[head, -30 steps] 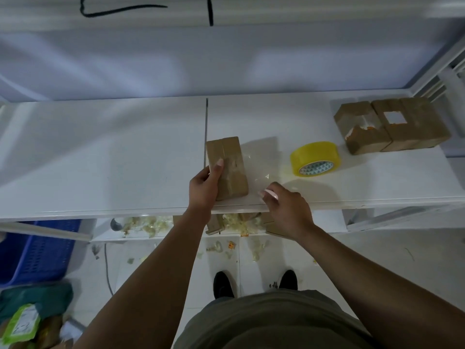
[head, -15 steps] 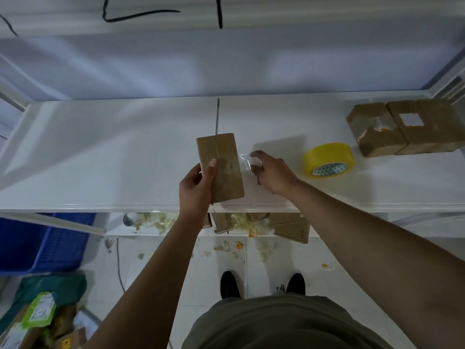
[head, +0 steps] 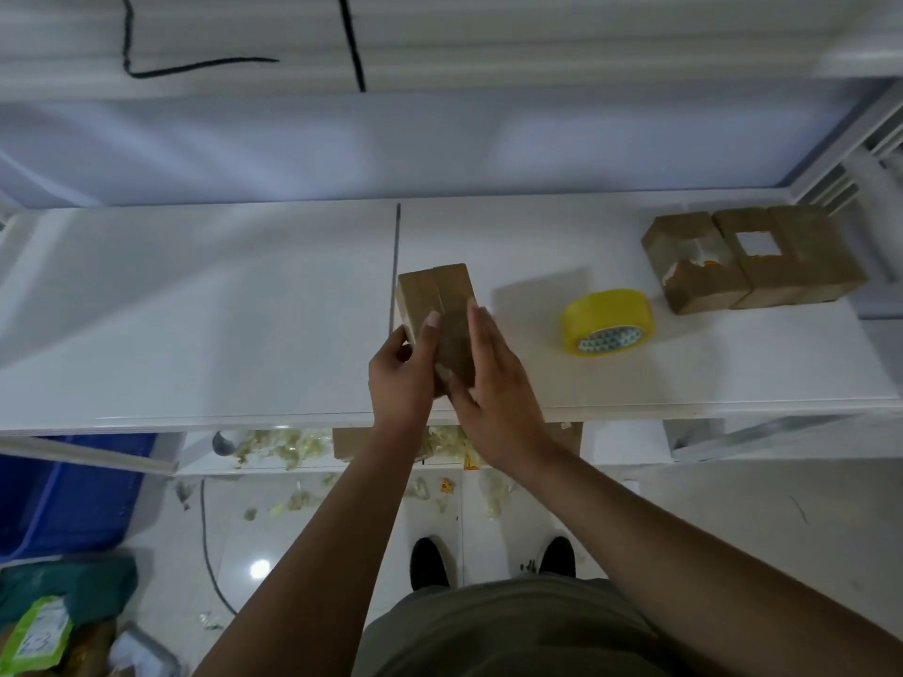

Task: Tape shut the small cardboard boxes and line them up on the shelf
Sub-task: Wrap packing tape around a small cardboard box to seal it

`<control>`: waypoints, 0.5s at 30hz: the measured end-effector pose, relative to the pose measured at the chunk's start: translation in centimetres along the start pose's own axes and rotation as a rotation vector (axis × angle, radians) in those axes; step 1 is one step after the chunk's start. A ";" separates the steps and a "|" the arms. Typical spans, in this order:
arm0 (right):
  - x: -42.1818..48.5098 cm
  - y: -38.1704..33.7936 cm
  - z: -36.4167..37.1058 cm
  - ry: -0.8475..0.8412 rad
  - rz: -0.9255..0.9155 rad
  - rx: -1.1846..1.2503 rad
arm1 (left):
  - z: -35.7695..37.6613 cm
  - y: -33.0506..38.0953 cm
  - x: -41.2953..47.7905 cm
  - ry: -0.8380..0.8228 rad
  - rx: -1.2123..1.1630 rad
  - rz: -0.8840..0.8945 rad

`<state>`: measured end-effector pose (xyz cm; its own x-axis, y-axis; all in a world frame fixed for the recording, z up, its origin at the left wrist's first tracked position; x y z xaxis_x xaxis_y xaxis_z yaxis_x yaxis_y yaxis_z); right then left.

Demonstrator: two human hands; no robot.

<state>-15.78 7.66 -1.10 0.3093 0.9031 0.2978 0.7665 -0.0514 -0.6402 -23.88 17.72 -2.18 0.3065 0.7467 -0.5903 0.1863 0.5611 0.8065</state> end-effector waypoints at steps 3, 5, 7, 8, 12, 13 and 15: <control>-0.3 0.3 -0.4 0.124 0.141 0.292 | 0.9 -0.2 -0.2 -0.069 -0.018 -0.040; -0.3 0.7 -1.0 0.212 0.223 0.360 | 1.4 -0.4 -0.3 -0.117 0.015 -0.051; -0.4 1.5 -1.5 0.222 0.288 0.388 | 2.0 -0.6 -0.4 -0.156 0.027 -0.082; -0.1 1.9 -1.9 0.207 0.339 0.437 | 2.4 -0.8 -0.4 -0.173 0.026 -0.104; 1.4 3.7 -4.1 0.094 0.570 0.673 | 3.6 -1.5 -0.8 -0.230 0.062 -0.079; 1.5 4.1 -4.5 0.058 0.592 0.676 | 3.8 -1.5 -0.8 -0.251 0.069 -0.062; 1.2 4.8 -5.6 0.046 0.546 0.572 | 4.0 -1.5 -0.9 -0.308 0.062 -0.057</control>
<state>-8.57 6.12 0.18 0.5910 0.7940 -0.1427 0.0949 -0.2441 -0.9651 -20.68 14.81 -2.70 0.5605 0.5664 -0.6042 0.2647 0.5687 0.7788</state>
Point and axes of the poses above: each hand's wrist, its own x-axis towards the middle knuckle, its own z-axis out of the palm, y = z × x, the point moved 1 cm from there along x, towards the middle knuckle, and after that the axes turned 15 degrees about -z, right-handed, at the moved point
